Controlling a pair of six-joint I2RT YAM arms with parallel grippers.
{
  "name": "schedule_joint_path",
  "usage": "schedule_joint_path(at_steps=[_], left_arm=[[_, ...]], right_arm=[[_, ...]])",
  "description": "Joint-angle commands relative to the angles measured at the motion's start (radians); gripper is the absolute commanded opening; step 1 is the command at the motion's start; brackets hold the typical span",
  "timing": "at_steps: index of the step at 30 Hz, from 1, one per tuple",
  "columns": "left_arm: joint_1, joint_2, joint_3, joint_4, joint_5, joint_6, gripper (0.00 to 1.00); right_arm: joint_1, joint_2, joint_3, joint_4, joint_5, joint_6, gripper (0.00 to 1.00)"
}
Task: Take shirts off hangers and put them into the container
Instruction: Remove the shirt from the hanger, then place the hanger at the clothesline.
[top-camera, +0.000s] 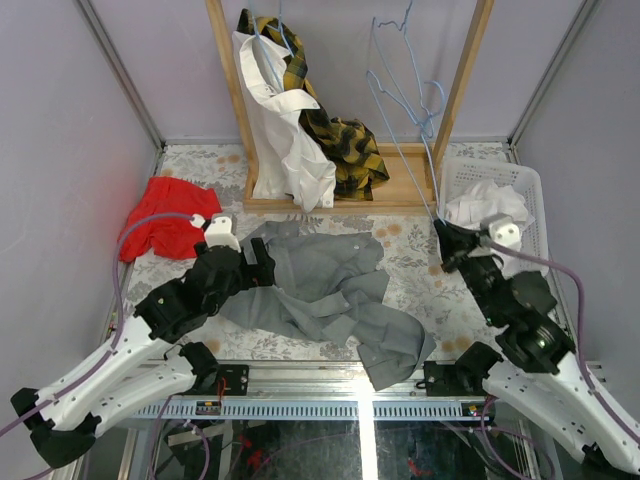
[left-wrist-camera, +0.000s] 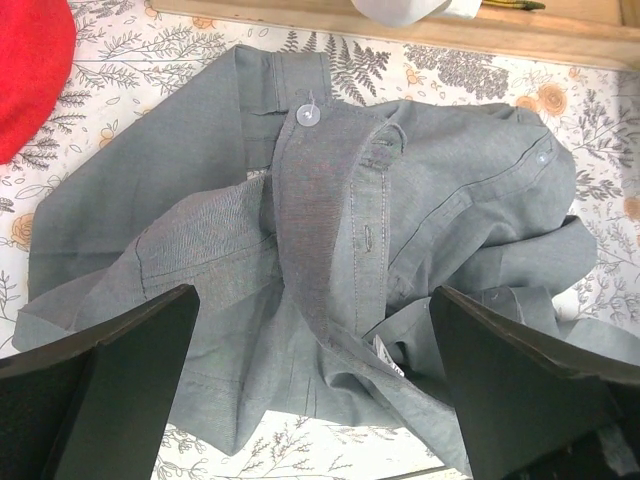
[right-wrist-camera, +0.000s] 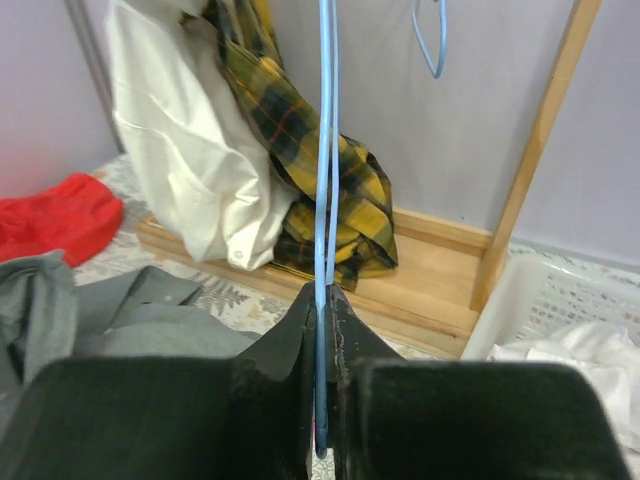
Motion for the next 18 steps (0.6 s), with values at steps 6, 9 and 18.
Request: schedule_joint_path(at_steps=[6,9,18], left_arm=[[0.006,-0.045,0.015,0.039,0.017,-0.045,1.0],[0.006,-0.058,0.012,0.036,0.026,-0.063,1.0],[0.006,-0.096,0.049,-0.025,-0.041,-0.085,1.0]], right_arm=[[0.005,0.546,0.458,-0.099,0.313,0.088,0.0],[0.005,0.685,0.559,-0.089,0.292,0.095,0.0],[-0.036,0.957,0.908,-0.186,0.215,0.141,0.0]])
